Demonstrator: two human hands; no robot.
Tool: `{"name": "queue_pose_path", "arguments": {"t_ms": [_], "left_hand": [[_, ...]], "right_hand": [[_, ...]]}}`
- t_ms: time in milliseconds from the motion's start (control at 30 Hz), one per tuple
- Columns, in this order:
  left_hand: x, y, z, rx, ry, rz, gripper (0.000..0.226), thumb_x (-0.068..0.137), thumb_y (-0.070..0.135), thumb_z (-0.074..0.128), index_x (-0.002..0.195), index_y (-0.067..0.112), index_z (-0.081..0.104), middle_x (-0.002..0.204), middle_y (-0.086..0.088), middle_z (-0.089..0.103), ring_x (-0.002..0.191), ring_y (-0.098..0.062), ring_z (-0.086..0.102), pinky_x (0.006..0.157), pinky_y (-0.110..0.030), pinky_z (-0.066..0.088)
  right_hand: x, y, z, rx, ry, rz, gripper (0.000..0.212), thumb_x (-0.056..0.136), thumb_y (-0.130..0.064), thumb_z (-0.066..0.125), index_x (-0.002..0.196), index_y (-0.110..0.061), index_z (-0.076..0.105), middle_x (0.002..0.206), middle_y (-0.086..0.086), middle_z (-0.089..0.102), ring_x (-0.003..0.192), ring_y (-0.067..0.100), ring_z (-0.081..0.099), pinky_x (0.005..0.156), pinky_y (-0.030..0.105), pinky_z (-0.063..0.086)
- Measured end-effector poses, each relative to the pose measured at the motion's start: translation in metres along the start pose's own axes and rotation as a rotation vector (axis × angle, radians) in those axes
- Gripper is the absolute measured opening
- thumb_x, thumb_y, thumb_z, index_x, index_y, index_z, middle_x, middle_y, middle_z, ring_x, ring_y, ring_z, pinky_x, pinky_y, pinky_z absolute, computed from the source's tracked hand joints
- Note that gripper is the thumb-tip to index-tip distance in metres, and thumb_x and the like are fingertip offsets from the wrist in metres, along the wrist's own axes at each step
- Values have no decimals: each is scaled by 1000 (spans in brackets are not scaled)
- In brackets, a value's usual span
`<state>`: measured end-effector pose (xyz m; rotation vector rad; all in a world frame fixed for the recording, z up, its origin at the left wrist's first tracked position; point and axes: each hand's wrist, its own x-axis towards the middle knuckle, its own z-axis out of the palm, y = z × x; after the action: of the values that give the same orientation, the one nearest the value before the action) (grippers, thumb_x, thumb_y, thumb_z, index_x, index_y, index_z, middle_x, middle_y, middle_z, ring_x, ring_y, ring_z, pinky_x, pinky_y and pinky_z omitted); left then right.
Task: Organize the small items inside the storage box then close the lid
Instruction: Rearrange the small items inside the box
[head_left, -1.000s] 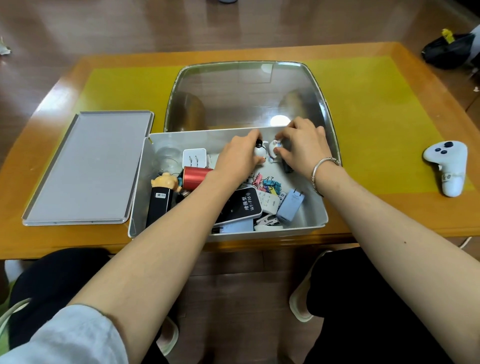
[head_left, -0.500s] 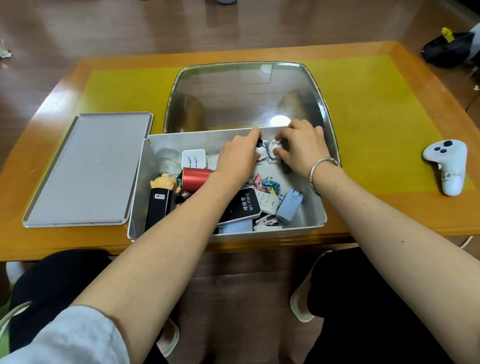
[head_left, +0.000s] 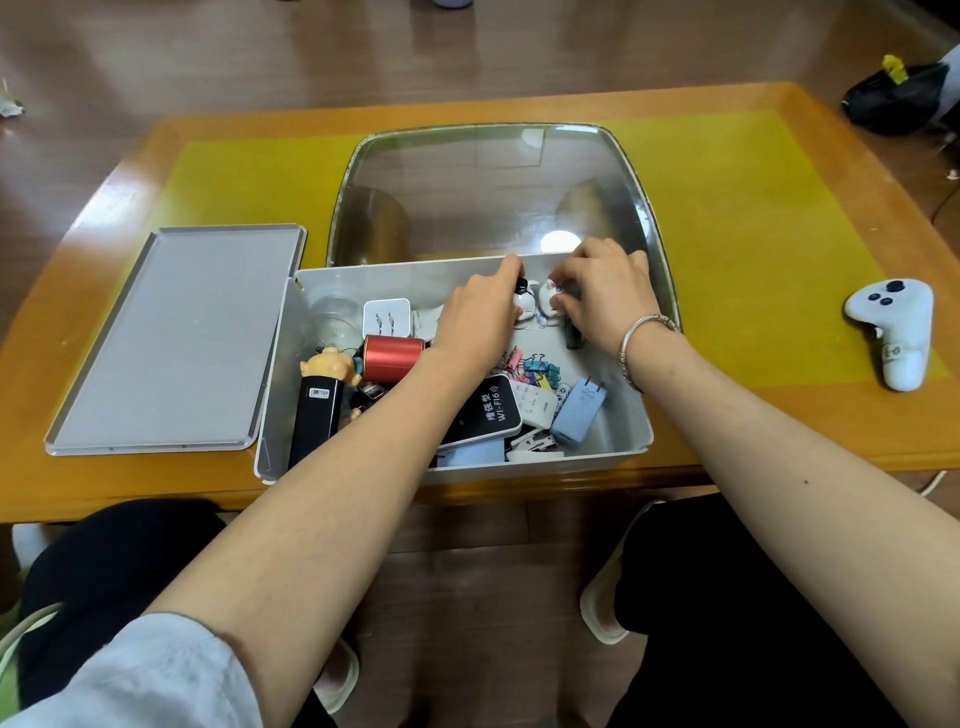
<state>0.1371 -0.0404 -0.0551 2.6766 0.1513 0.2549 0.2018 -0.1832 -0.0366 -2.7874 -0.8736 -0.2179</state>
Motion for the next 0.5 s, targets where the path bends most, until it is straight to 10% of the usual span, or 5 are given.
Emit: {"name": "queue_pose_path", "arguments": {"t_ms": [500], "left_hand": [[-3,2,-3,12,-24,-1,29,91,16,57,117,11,43,90,-17,63,87,-41,55,74,-49,48]], "right_hand": [[-1,1,0,19,9,-3,24,84,-23,64,108,-22,66,109,4,55,110,26,45,90,40,28]]}}
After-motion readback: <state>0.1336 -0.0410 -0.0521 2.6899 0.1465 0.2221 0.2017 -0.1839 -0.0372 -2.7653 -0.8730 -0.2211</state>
